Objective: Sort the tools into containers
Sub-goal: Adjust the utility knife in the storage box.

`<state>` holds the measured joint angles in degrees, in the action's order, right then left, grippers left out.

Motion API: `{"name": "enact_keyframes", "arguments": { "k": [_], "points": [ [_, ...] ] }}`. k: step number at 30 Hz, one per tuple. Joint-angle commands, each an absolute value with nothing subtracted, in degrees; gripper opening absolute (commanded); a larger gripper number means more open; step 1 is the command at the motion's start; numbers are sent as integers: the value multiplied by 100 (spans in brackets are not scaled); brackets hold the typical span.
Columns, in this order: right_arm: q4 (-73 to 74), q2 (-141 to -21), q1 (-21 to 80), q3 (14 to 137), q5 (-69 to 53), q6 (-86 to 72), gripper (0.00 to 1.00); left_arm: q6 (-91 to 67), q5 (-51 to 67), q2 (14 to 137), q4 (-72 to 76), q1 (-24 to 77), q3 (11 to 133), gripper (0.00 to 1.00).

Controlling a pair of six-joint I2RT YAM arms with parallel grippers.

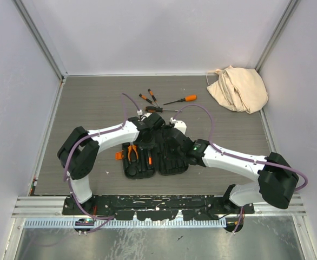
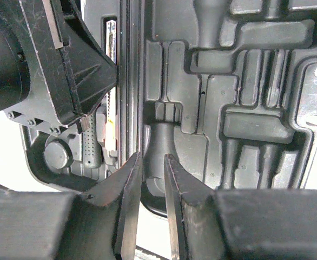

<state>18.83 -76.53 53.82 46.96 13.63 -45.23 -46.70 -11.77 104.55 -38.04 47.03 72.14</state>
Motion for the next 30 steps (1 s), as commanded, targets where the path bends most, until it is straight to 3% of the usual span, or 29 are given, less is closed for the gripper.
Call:
{"name": "enact_keyframes", "arguments": {
  "k": [1, 6, 13, 19, 30],
  "points": [
    [1670, -7561, 5361, 4698, 1464, -4593, 29, -4565, -1127, 10658, -3775, 4757, 7089, 0],
    [1670, -7254, 5361, 4659, 1691, -4532, 29, -4178, -1197, 10260, -3824, 4753, 7527, 0],
    [1624, -6616, 5360, 4485, 2173, -4369, 30, -3666, -1173, 9600, -3864, 4751, 8225, 14],
    [2147, -6539, 5116, 4642, 2533, -4012, 32, -3404, -1229, 9048, -3951, 4588, 8218, 18],
    [1607, -7050, 3032, 4506, -77, -3016, 46, -3081, -1214, 7839, -3992, 3685, 6902, 26]
  ]
}}
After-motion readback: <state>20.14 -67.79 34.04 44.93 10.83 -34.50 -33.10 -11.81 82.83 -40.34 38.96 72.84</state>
